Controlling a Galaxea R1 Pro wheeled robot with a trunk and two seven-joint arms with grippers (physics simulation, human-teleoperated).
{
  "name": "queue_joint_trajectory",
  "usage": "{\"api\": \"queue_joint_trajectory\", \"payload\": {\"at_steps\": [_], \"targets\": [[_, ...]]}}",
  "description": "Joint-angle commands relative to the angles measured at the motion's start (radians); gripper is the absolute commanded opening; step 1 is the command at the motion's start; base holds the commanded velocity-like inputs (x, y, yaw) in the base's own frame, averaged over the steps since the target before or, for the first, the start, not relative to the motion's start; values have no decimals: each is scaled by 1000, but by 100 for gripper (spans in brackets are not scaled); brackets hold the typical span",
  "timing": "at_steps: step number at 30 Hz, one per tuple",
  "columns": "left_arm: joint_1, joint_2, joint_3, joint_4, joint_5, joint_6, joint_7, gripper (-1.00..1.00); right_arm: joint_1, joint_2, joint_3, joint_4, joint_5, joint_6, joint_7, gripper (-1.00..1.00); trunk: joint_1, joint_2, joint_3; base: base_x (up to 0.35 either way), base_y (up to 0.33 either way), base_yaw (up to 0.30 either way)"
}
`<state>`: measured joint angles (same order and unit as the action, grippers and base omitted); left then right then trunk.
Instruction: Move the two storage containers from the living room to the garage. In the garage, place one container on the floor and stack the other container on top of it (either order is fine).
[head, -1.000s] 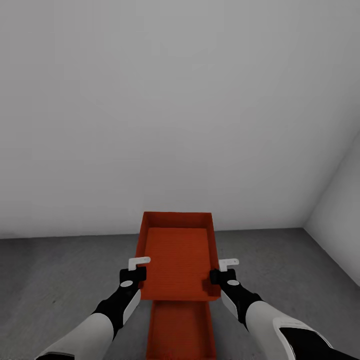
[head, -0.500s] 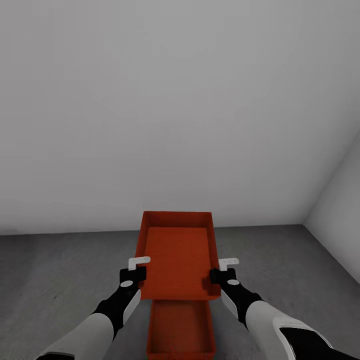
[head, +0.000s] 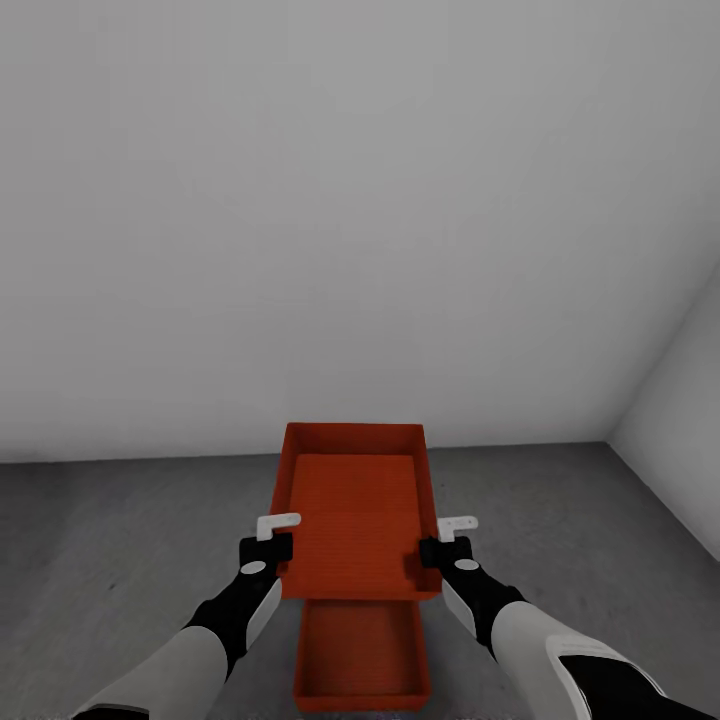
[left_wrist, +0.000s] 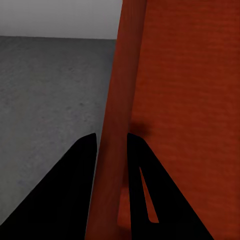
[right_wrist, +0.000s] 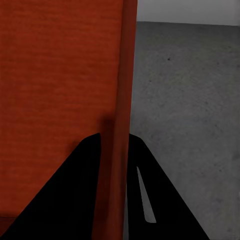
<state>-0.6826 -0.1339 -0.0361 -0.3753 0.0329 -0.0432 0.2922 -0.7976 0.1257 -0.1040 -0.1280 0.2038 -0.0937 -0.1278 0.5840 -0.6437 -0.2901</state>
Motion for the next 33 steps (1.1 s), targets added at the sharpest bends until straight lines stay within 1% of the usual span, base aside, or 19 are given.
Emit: {"api": "queue_joint_trajectory", "payload": {"at_steps": [1, 33], "targets": [[0, 43, 2, 1, 1, -3, 13, -100, -2, 0, -82, -42, -9, -3, -41, -100, 0, -1, -3, 0, 0, 0], [0, 42, 1, 1, 1, -6, 13, -100, -2, 0, -83, -42, -9, -3, -41, -100, 0, -1, -54, 0, 0, 0]]}}
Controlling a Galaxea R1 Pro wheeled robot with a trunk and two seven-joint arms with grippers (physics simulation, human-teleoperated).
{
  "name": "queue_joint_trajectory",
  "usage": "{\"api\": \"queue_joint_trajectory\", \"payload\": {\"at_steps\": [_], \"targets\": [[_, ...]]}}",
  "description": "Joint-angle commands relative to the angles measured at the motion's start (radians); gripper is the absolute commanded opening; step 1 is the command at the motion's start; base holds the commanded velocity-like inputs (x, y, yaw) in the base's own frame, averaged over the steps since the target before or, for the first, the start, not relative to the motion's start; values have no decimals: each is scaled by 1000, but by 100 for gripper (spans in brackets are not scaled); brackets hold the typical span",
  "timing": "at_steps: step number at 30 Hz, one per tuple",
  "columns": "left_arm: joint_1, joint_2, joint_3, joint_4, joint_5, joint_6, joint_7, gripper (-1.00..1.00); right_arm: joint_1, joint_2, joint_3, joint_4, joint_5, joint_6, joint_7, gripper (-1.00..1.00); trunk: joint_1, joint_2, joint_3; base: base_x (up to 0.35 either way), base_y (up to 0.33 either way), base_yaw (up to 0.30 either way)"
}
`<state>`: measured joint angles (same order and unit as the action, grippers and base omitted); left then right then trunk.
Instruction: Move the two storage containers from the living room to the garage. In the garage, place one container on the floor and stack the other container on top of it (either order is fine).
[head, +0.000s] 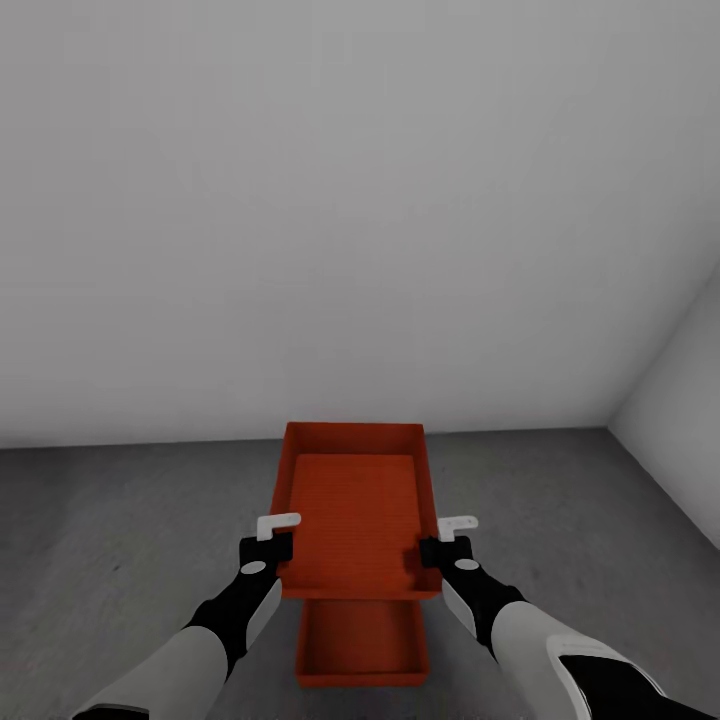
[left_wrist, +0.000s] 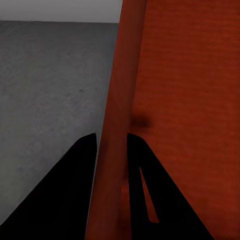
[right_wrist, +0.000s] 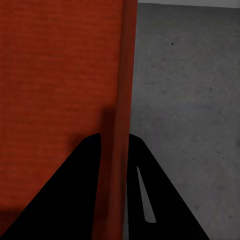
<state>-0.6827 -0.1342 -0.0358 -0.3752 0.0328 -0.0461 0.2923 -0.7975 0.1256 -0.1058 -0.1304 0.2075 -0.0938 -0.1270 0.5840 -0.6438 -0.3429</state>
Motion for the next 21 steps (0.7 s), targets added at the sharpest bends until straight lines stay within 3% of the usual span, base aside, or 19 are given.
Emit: {"api": "queue_joint_trajectory", "payload": {"at_steps": [1, 21], "targets": [[0, 42, 0, 1, 1, -3, 13, -100, -2, 0, -81, -40, -13, -3, -42, -100, 0, -1, -3, 0, 0, 0], [0, 42, 1, 2, 3, -3, 15, -100, -2, -1, -81, -40, -12, -3, -42, -100, 0, -1, -35, -81, 0, 0]]}}
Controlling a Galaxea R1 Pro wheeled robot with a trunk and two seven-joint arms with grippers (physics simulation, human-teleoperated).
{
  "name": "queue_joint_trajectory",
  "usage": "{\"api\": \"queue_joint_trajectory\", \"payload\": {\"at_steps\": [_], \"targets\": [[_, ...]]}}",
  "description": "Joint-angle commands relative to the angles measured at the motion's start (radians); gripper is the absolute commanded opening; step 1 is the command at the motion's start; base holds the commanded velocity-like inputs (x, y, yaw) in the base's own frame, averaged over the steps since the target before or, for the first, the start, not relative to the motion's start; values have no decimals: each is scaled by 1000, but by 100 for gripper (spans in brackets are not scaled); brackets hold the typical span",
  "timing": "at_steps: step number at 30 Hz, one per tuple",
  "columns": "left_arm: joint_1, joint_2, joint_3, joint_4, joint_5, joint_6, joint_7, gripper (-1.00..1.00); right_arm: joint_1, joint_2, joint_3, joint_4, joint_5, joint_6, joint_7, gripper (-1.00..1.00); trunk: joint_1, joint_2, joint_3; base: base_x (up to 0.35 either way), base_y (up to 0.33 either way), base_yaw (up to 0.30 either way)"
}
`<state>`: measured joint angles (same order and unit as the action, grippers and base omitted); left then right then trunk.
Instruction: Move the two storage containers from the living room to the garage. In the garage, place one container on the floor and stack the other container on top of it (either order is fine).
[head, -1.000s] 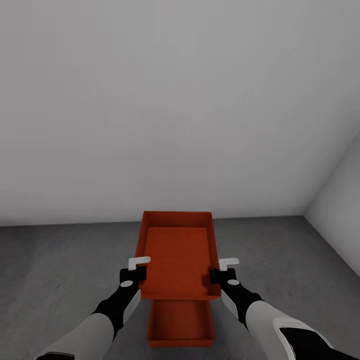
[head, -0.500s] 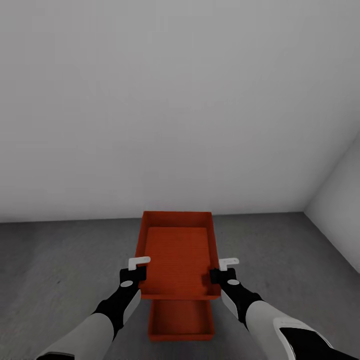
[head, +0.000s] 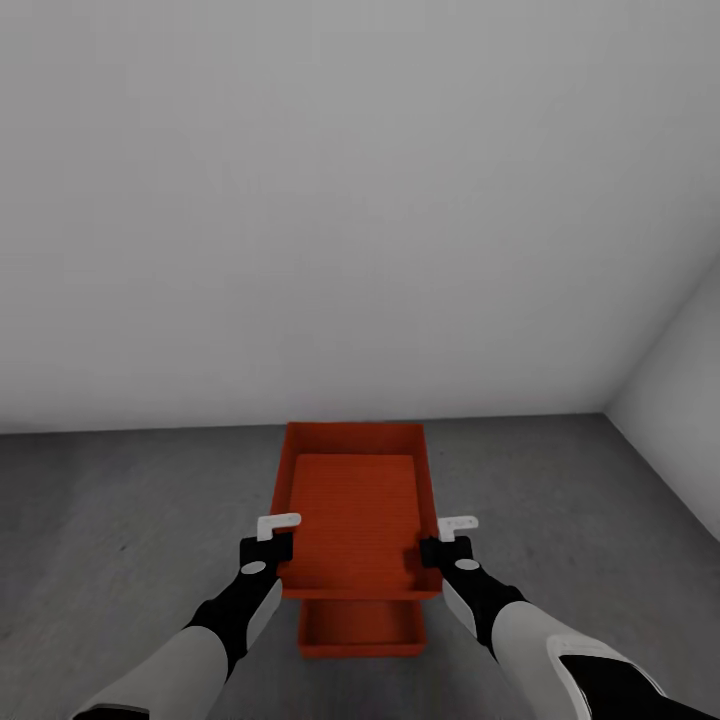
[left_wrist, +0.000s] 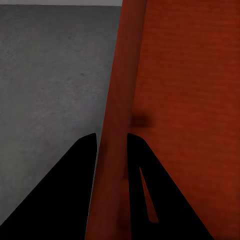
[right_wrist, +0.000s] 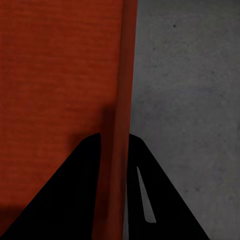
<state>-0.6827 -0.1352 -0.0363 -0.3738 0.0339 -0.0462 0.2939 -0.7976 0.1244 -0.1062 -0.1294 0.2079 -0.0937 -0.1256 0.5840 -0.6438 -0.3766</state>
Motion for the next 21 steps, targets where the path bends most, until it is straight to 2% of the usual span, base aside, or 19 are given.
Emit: {"api": "queue_joint_trajectory", "payload": {"at_steps": [1, 21], "targets": [[0, 43, 2, 1, 1, -3, 13, -100, -2, 0, -81, -41, -12, -3, -43, -100, 0, -1, -3, -4, 0, 0], [0, 43, 1, 0, 1, -3, 12, -100, -2, 0, -81, -41, -12, -3, -43, -100, 0, -1, -35, 0, 0, 0]]}}
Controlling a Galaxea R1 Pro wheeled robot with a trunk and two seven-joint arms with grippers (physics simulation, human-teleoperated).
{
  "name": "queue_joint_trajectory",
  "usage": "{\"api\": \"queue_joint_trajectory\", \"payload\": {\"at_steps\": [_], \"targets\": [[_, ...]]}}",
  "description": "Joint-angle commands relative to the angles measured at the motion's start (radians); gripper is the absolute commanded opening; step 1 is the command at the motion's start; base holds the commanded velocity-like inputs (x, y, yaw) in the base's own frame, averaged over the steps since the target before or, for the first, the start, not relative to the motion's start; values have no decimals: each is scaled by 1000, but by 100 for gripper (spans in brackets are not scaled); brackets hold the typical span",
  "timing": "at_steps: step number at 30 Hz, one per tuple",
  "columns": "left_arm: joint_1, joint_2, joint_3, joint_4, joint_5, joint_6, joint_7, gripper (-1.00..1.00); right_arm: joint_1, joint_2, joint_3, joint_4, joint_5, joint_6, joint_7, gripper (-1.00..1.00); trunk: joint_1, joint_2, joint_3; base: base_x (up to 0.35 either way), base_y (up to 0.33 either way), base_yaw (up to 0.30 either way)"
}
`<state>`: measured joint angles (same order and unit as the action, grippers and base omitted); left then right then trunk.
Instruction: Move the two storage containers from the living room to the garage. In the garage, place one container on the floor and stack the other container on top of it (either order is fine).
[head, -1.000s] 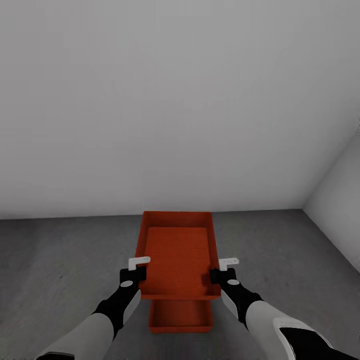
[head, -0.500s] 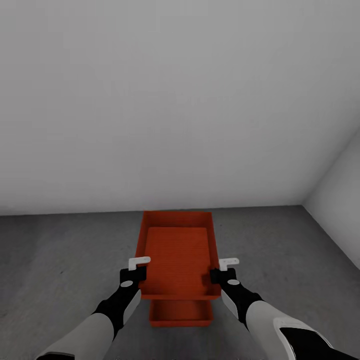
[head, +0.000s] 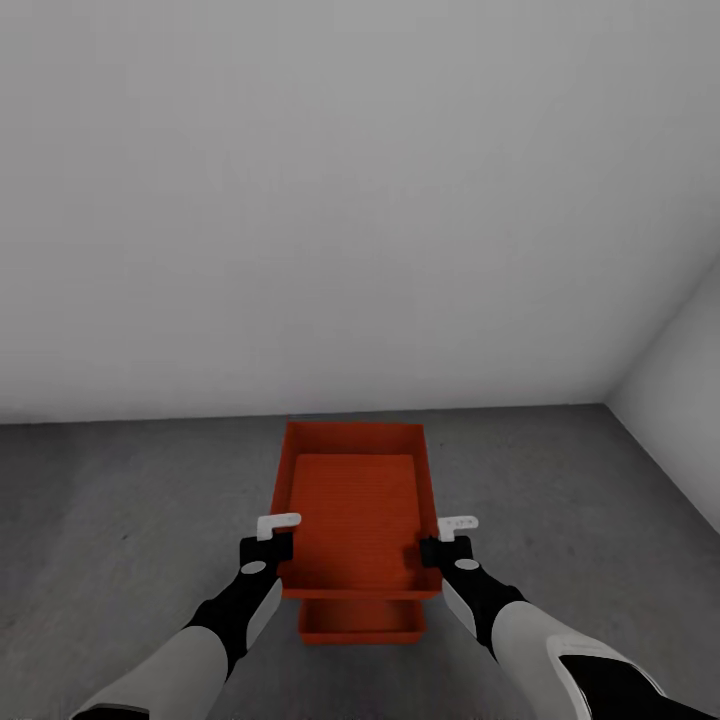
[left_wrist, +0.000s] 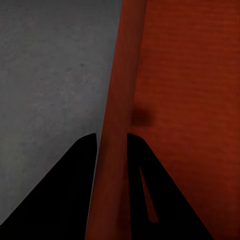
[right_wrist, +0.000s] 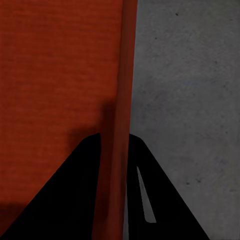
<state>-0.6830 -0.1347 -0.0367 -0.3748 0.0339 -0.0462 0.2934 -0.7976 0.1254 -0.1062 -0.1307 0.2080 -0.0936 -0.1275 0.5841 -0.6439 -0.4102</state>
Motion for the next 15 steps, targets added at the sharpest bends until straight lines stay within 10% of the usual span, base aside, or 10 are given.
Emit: {"api": "queue_joint_trajectory", "payload": {"at_steps": [1, 15], "targets": [[0, 42, 1, 1, 1, -3, 13, -100, -2, -1, -81, -40, -12, -3, -41, -100, 0, -1, -3, 0, 0, 0], [0, 43, 1, 1, 1, -3, 12, -100, -2, -1, -81, -40, -12, -3, -41, -100, 0, -1, -25, 0, 0, 0]]}}
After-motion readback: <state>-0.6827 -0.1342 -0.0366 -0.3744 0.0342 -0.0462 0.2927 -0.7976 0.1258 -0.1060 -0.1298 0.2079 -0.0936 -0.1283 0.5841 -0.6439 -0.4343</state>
